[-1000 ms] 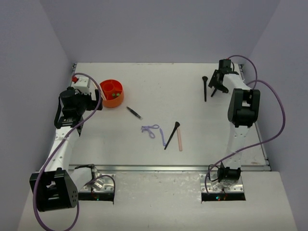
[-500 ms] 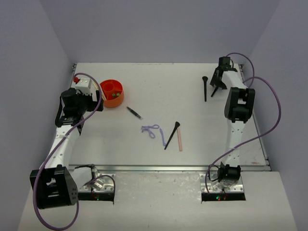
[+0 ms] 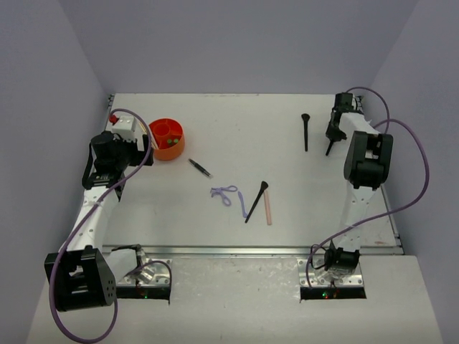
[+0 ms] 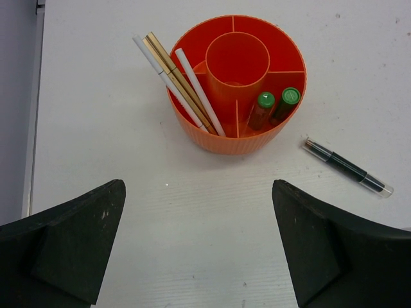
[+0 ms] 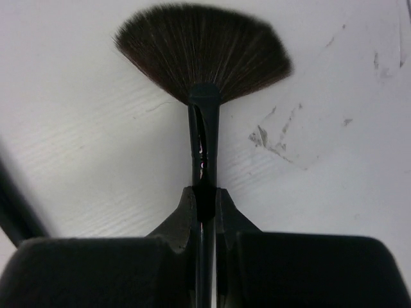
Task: Organize the makeup
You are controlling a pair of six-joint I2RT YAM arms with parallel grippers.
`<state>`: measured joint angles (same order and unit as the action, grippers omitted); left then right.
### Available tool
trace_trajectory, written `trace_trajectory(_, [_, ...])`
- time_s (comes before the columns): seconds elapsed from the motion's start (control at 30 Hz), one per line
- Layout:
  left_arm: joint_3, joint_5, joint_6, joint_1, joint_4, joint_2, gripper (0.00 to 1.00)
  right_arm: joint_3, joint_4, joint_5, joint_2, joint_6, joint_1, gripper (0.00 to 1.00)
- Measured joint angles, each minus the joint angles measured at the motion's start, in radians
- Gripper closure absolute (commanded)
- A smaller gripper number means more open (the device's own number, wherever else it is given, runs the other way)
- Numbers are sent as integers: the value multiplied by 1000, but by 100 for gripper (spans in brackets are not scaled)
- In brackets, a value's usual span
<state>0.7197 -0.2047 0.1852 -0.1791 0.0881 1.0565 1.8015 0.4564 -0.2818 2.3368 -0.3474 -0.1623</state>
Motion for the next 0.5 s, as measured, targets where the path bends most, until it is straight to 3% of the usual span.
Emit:
trace_trajectory(0.23, [0, 8, 2, 0, -1, -2, 4, -497, -321, 18, -422, 24, 35, 100])
trace_trajectory(0.4, [0, 19, 2, -1, -1, -3, 4, -583, -615, 65, -675, 120, 210, 100])
trace_trajectory(0.5, [0, 26, 2, -4, -1, -10, 4, -587, -807, 184, -747, 165, 361, 100])
